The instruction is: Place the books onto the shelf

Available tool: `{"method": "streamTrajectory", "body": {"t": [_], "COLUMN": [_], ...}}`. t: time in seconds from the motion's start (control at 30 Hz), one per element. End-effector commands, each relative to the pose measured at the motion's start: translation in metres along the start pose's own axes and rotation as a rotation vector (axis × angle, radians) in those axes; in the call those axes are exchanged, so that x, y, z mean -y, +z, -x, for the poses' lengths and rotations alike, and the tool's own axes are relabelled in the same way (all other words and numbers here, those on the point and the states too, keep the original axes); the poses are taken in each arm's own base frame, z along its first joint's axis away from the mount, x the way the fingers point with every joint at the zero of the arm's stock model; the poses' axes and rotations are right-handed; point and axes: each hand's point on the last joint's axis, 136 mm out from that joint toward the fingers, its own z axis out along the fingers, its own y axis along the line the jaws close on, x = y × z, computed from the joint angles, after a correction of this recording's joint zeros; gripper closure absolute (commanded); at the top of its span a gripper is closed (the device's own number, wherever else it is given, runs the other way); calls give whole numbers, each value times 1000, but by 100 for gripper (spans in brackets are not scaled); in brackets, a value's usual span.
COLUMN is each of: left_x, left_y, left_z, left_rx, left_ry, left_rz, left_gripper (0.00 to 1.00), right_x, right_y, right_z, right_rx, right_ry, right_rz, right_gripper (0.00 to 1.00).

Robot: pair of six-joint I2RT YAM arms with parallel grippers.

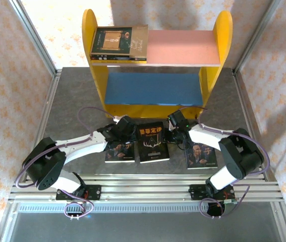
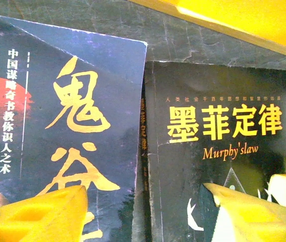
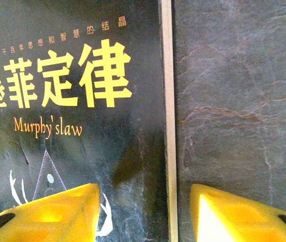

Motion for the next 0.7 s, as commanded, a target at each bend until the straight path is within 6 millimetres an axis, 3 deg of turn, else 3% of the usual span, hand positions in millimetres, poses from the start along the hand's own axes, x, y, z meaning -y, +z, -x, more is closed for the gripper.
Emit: {"method": "streamTrajectory", "body": {"t": [0.0, 0.2, 0.43, 0.67], "left_x": [1, 30, 46, 32], "left_y": [2, 19, 30, 31], "left_z": [-3, -16, -21, -22], "left_rx": [-11, -82, -112, -112], "left_ry": [40, 27, 54, 88], "left_rz": [13, -113, -123, -20], "left_gripper": [38, 40, 40, 40], "right_x": [2, 8, 20, 35], "right_y": [2, 13, 34, 51], "right_z": [6, 0, -22, -42], "right_rx": [13, -5, -50, -90], "right_ry": [-2, 7, 70, 124], "right_rz": [-21, -35, -9, -16], "right_gripper": [50, 51, 58, 74]}}
